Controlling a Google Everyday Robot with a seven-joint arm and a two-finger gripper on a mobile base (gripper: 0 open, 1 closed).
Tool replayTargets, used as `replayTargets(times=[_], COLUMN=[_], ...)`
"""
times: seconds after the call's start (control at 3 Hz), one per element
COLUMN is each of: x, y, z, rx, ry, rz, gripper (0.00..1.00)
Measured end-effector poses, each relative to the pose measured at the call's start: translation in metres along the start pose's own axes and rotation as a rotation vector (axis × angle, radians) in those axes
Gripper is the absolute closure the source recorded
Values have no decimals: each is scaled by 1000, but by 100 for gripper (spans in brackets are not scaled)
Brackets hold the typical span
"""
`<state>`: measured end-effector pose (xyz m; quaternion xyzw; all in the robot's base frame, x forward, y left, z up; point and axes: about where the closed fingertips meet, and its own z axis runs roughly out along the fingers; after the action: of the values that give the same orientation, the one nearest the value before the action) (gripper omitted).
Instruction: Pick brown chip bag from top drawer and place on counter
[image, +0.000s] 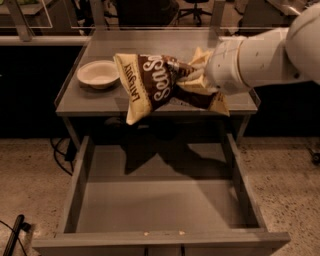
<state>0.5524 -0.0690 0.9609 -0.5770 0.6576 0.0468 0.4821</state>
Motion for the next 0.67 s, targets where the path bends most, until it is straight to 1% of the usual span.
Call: replayTargets(times=[0.33,0.67], x=[-18,-18], y=[-53,-94], z=[13,26], rx=[19,44], ry=[-35,-57], rz=[-7,16], gripper=[100,100])
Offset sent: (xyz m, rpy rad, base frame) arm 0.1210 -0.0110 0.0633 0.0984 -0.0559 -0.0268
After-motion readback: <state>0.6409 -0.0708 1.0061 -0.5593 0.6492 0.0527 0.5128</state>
